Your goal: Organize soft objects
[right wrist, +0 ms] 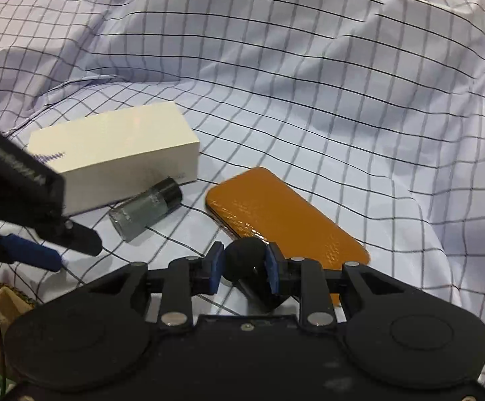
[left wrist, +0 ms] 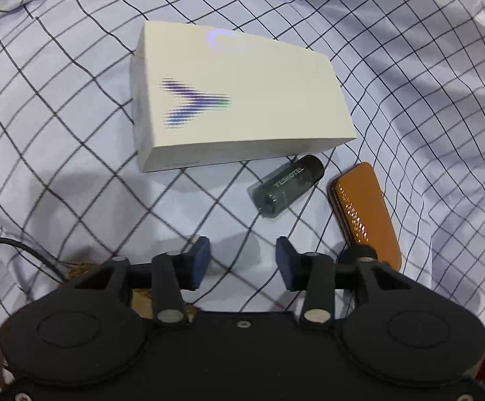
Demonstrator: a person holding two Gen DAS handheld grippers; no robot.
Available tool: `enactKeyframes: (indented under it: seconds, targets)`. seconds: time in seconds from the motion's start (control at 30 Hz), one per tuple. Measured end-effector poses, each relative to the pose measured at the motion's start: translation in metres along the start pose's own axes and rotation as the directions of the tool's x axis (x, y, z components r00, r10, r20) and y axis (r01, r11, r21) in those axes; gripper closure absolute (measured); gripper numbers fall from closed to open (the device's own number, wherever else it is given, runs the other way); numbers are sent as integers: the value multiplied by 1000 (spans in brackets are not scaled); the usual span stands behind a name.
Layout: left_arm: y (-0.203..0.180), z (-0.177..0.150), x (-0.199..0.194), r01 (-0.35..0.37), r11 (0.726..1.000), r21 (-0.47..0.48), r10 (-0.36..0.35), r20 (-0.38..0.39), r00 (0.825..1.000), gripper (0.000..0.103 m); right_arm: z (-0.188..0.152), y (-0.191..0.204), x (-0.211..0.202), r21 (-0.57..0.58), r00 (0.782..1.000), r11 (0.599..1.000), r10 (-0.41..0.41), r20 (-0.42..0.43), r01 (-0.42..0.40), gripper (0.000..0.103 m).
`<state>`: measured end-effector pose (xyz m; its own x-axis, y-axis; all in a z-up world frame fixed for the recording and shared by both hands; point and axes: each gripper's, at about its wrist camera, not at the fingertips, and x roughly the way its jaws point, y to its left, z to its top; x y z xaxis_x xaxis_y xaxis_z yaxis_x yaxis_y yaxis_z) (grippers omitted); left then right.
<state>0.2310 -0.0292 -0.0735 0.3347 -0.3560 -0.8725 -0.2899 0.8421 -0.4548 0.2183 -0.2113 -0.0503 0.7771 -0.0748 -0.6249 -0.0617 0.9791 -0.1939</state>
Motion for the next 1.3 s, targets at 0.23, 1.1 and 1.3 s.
enactKeyframes:
  seconds: [0.23,1.1,1.3]
  targets:
    - [14,-5,-17,5,995,96,-8,34,999,49,14,9,-8,-93,992,993,81,102,-71,53]
    - [38,-4,-21,-22,973,228,12,44,999,42,37,54,69,-409,949,860,312,-50,-304,24]
    - [34,-7,-25,-35,960,279,20,59,998,42,40,50,70,-348,946,882,321,-51,-318,33]
